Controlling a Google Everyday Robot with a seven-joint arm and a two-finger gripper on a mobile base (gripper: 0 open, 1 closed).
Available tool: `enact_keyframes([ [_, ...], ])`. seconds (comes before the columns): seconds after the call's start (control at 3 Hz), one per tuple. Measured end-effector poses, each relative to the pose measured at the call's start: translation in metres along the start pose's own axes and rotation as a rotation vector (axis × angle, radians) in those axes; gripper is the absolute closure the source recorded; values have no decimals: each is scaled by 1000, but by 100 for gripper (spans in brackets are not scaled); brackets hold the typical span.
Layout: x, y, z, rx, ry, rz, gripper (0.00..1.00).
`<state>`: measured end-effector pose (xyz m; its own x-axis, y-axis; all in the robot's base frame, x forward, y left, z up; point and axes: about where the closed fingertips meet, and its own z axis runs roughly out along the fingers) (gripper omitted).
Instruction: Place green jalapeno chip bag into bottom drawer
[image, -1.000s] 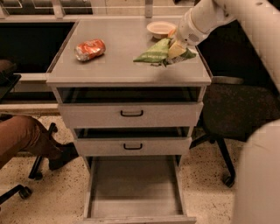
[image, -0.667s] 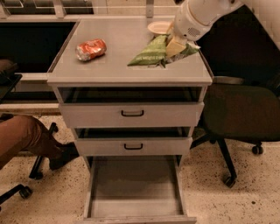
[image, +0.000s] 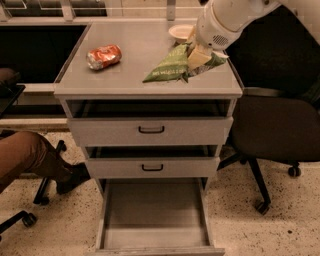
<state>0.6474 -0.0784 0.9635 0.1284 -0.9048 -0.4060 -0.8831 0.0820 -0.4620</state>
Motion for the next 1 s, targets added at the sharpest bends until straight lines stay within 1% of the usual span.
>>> enact_keyframes([
  [0.33,-8,24,-9,42,-60,-23,100],
  [0.67,5,61,-19,117,-100,24,100],
  [1.0,36,105,-11,171,-101,107,100],
])
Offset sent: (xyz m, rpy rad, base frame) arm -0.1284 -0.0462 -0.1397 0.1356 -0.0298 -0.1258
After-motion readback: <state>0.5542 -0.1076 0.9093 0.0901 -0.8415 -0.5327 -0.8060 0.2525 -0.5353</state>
